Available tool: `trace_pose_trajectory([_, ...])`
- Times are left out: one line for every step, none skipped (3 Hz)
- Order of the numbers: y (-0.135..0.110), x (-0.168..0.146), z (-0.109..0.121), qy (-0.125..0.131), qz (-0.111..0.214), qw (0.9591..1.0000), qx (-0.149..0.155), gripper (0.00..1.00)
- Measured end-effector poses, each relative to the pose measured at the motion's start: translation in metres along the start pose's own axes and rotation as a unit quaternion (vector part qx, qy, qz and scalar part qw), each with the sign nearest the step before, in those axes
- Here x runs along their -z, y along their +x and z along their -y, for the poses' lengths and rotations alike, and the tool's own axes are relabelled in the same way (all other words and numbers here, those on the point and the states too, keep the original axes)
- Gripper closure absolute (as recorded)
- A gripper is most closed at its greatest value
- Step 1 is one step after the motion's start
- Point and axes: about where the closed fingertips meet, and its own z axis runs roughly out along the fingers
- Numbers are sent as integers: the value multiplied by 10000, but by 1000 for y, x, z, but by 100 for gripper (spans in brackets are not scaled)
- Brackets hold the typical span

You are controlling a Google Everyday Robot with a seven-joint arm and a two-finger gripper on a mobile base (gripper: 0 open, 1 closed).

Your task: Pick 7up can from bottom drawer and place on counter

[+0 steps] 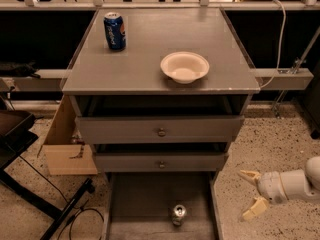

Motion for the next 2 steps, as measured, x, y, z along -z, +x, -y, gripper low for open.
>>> trace_pose_trajectory([0,-6,5,-89,9,10000,21,0])
trace_pose_trajectory([23,-27,19,-334,245,9990,177,0])
